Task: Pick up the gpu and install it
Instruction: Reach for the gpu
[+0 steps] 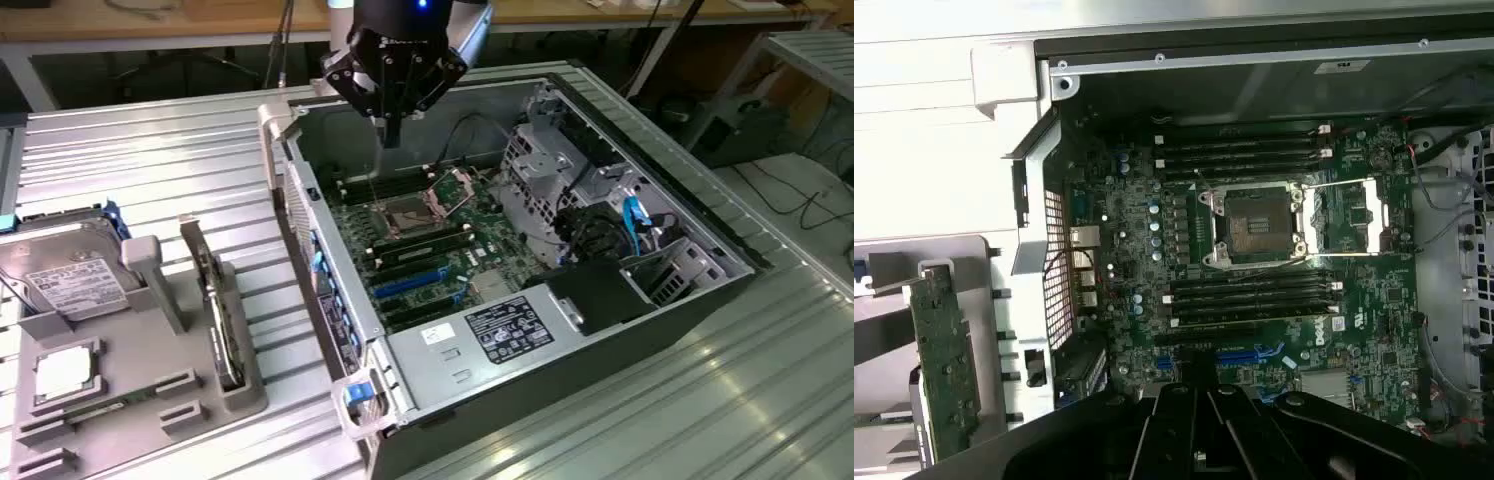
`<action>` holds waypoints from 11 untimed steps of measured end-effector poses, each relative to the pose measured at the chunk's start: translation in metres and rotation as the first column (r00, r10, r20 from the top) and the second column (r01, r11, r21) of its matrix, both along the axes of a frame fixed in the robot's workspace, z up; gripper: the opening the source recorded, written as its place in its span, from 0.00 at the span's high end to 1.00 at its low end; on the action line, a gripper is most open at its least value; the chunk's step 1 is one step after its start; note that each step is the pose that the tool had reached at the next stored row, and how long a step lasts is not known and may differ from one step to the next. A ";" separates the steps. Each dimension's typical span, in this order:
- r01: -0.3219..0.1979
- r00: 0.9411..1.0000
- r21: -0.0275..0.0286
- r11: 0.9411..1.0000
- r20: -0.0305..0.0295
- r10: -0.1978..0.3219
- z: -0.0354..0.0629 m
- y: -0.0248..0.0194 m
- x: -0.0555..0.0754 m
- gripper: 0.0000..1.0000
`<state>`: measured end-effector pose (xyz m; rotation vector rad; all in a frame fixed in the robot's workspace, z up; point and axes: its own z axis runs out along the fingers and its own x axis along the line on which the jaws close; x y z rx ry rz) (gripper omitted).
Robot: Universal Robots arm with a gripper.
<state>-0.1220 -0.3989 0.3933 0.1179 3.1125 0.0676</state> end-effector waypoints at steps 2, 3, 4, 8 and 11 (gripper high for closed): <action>0.000 1.000 0.000 1.000 0.000 0.000 0.0000 0.0000 -0.001 0.89; 0.000 1.000 0.000 1.000 0.000 0.000 0.0000 0.0000 -0.001 0.89; 0.000 1.000 0.000 1.000 0.000 0.000 0.0000 0.0000 -0.005 0.89; 0.000 1.000 0.000 1.000 0.000 0.000 0.0000 0.0000 -0.021 0.89; 0.000 1.000 0.000 1.000 0.000 0.000 0.0000 0.0000 -0.027 0.89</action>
